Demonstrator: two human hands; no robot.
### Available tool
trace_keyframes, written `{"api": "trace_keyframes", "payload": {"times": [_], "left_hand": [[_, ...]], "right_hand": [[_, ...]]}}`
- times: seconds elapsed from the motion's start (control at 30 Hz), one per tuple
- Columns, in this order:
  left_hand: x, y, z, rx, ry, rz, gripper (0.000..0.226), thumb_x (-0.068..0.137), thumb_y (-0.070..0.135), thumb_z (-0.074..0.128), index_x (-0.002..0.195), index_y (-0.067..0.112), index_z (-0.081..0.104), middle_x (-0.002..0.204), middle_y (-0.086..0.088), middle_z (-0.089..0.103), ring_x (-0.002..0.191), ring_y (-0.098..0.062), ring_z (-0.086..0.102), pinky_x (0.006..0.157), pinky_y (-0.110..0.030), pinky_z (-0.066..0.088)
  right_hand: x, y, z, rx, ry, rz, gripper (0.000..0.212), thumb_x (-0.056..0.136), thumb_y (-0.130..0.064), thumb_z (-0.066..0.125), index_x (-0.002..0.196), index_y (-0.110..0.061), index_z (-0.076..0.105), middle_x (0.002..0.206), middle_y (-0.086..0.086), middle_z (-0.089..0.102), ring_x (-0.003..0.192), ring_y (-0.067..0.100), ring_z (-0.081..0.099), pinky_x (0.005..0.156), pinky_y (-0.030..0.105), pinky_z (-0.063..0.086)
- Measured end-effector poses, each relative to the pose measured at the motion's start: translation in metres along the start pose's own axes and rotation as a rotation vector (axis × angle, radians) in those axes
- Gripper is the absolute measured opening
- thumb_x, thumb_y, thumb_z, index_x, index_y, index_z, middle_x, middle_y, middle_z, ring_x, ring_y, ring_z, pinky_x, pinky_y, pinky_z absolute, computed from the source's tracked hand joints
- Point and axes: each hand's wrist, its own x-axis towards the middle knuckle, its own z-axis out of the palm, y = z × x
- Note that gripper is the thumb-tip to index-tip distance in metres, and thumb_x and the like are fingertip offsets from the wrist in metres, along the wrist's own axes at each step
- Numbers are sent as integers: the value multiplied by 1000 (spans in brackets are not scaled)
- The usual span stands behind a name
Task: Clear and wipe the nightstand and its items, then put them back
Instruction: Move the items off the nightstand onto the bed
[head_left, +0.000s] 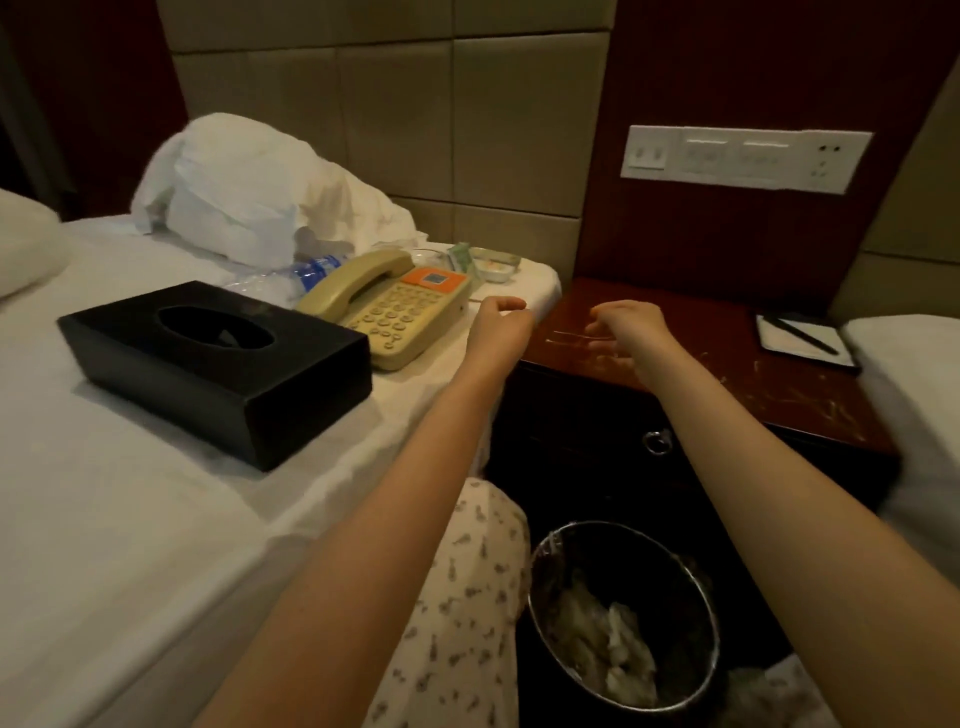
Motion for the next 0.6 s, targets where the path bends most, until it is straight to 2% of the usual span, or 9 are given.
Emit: {"api": "trace_keyframes", "payload": {"times": [0.1, 0.23, 0.33, 0.43, 0.5, 0.57, 0.6], "left_hand": [[10, 4, 27, 22, -78, 11, 24, 88, 9, 45, 111, 15, 50, 92, -1, 51, 74, -11, 45, 56, -24, 35], [22, 9, 64, 55, -198, 6, 25, 91, 9, 44, 115, 14, 49, 85, 3, 49, 70, -8, 45, 57, -22, 37], [29, 15, 92, 59, -298, -28, 27, 91, 6, 44, 116, 13, 49, 85, 0, 50, 64, -9, 45, 49, -21, 38], [34, 19, 118, 79, -371, -36, 30, 90, 6, 45, 118, 12, 50, 87, -1, 49, 71, -14, 46, 60, -30, 48], [40, 19, 135, 105, -397, -44, 16, 91, 6, 43, 95, 17, 54, 79, 3, 45, 70, -11, 44, 60, -27, 41], [46, 20, 152, 120, -418, -39, 28, 91, 3, 41, 70, 21, 45, 72, 6, 39, 66, -9, 40, 63, -28, 39], [50, 20, 160, 130, -427, -34, 32, 92, 2, 41, 66, 21, 41, 72, 7, 39, 66, -10, 41, 67, -30, 40]], "right_hand": [[12, 11, -30, -20, 72, 4, 14, 96, -11, 44, 99, -15, 58, 91, 5, 60, 66, 15, 56, 54, 24, 44], [27, 27, -65, -18, 160, 24, 17, 96, -6, 43, 93, -14, 57, 97, 7, 61, 81, 19, 60, 61, 27, 48], [37, 36, -91, 0, 215, 46, 18, 95, -4, 42, 89, -15, 56, 91, 7, 60, 73, 17, 58, 58, 26, 47], [47, 43, -114, -17, 265, 69, 18, 94, -5, 42, 96, -14, 57, 88, 4, 59, 75, 16, 56, 60, 27, 47], [54, 46, -127, -35, 282, 84, 17, 95, -6, 42, 96, -15, 57, 89, 3, 58, 76, 16, 56, 59, 27, 47], [59, 47, -140, -50, 296, 108, 21, 95, -7, 41, 87, -17, 57, 91, 4, 59, 73, 15, 55, 57, 27, 46], [62, 48, -147, -51, 304, 118, 23, 94, -6, 40, 83, -18, 56, 90, 4, 59, 70, 15, 54, 55, 26, 44]]}}
